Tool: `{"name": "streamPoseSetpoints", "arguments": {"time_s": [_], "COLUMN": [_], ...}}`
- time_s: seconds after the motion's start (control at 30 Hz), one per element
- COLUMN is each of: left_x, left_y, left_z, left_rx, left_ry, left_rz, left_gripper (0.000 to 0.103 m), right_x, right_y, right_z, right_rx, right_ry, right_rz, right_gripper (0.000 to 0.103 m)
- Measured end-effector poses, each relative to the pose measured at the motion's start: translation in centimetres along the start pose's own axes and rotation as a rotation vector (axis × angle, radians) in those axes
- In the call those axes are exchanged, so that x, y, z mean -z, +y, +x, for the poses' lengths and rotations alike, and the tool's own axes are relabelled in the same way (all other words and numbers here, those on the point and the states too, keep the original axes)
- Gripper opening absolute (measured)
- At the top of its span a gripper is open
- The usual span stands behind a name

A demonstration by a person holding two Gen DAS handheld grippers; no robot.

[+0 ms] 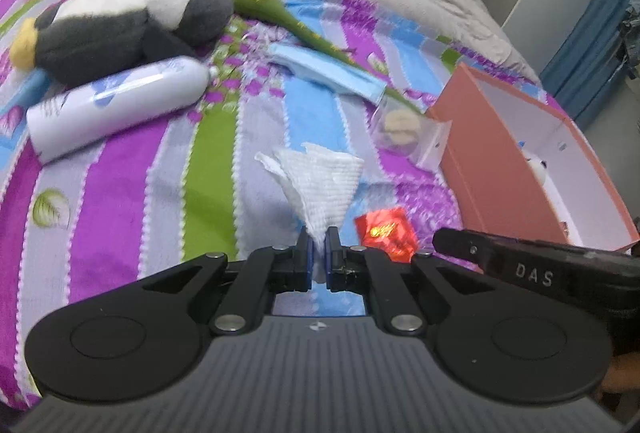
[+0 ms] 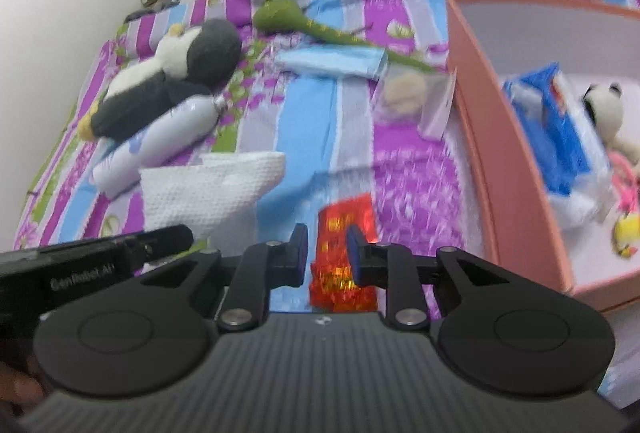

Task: Organize soft objects
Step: 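Grasp the white tissue with the left gripper while the right grasps the red foil packet, then lift and carry the red packet with the right tool and tissue with the left over the box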

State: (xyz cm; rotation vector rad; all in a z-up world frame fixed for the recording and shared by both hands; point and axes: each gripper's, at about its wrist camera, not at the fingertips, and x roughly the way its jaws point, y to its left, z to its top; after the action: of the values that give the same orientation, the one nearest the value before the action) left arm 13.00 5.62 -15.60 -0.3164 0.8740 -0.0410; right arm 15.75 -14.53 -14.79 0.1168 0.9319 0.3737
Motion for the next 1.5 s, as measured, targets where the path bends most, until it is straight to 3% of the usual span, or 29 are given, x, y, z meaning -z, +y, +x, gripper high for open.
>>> {"name": "streamPoseSetpoints", "arguments": {"time_s": [0.07,0.13,0.17,0.37,0.57,0.8,1.0,1.5], "left_x": [0.5,0.9,1.0,1.2,0.9,0.5,-0.2,-1.6], "left_y": [0.4,0.8,1.0,1.5,1.5,1.2,0.5,-3.0], "left_z": [0.4,0.7,0.8,1.1,1.0,0.2,-1.6,-9.2], "left_rx": [-0.009,-0.021,-0.026,-0.036,-0.036,-0.028,-0.011,0.055], "left_ry": [0.013,0.024,0.027,0.033,0.028,0.009,-0.030,-0.132], "left_rz": [-0.009,-0.010,-0.012,-0.012,-0.014,-0.020,-0.013,0.020], "left_gripper": [0.007,0.007,0.007,0.007,0.007,0.007,0.007,0.007], "right_x": [0.6,1.0,1.2,2.0,2.3,2.3,1.7,0.0], "right_y": [0.0,0.1,0.1,0.6,1.4,1.1,1.5,2.2], "right_z": [0.6,1.6,2.0,4.8,6.9,6.3,3.5,-8.8], "right_rx": [-0.005,0.023,0.036,0.063,0.152,0.138,0.114,0.072], "right_ry": [0.011,0.020,0.021,0.044,0.074,0.064,0.026,-0.190], "right_rz": [-0.005,-0.022,-0.031,-0.090,-0.206,-0.172,-0.157,-0.140], "right_gripper": [0.029,0.050,0.053,0.057,0.057,0.056,0.056,0.056]}}
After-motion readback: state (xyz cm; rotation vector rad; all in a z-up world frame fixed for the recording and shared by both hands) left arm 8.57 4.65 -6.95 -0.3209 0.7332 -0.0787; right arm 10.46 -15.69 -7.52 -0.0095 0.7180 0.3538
